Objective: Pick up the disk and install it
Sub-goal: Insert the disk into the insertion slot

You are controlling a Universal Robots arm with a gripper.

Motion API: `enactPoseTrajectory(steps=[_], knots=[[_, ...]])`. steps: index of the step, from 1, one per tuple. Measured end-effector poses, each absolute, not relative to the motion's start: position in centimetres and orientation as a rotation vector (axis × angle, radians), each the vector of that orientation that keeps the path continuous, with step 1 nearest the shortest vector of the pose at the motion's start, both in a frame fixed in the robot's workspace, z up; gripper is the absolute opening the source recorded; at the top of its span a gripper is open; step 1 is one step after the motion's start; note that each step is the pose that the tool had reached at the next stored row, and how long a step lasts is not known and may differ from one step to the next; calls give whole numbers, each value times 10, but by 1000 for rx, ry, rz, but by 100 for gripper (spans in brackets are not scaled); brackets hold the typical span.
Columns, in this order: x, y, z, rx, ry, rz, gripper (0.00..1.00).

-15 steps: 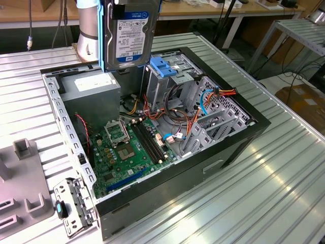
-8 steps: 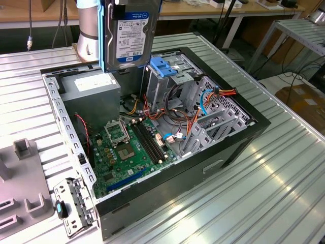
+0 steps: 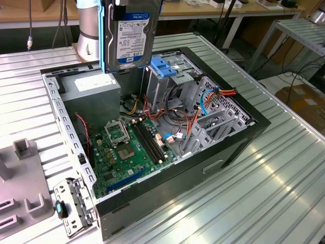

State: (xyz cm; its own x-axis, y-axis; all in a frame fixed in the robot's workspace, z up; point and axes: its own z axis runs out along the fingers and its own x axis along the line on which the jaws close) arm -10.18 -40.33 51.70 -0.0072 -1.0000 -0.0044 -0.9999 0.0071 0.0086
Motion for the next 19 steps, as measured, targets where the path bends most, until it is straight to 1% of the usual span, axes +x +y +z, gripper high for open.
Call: enactPoseTrajectory(steps=[19], knots=[[-102,-410,517,2211,-2227,-14,37]])
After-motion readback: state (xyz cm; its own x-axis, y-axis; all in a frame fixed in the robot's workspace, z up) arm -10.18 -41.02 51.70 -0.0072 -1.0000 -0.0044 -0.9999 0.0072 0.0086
